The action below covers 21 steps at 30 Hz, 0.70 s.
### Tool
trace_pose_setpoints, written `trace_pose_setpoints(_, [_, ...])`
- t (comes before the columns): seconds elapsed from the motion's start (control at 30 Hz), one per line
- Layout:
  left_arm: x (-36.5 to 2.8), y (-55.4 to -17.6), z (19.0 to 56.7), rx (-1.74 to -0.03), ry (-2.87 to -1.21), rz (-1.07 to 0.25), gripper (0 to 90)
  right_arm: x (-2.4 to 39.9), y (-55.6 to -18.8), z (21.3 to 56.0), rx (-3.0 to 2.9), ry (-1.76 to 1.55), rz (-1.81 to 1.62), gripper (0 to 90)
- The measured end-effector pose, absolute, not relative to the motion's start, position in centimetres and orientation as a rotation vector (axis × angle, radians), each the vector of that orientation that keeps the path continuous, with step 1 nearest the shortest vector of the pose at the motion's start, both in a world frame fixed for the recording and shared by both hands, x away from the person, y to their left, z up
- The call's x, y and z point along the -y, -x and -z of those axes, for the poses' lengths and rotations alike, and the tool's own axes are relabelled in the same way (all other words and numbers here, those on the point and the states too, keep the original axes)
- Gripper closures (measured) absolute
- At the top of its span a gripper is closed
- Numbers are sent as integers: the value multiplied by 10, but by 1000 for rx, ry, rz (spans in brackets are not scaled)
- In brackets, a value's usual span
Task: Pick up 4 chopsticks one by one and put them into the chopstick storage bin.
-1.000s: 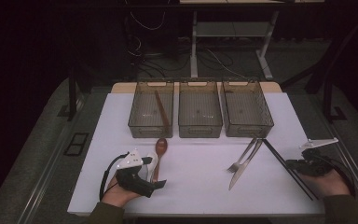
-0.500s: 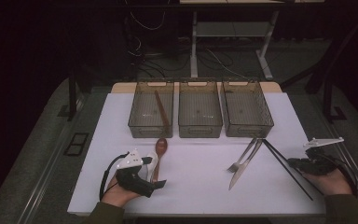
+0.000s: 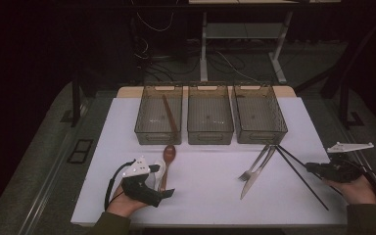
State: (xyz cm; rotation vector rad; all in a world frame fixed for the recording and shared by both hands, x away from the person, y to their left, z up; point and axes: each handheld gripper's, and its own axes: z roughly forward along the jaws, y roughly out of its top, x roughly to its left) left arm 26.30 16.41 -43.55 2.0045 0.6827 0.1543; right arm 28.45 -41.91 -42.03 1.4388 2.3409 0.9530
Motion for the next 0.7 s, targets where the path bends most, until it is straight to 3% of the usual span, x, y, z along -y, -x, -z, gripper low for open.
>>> trace_pose_setpoints(0.7, [-164, -266, 438, -672, -2008, -153, 0, 386, -283, 402, -2418, -1244, -1155, 857])
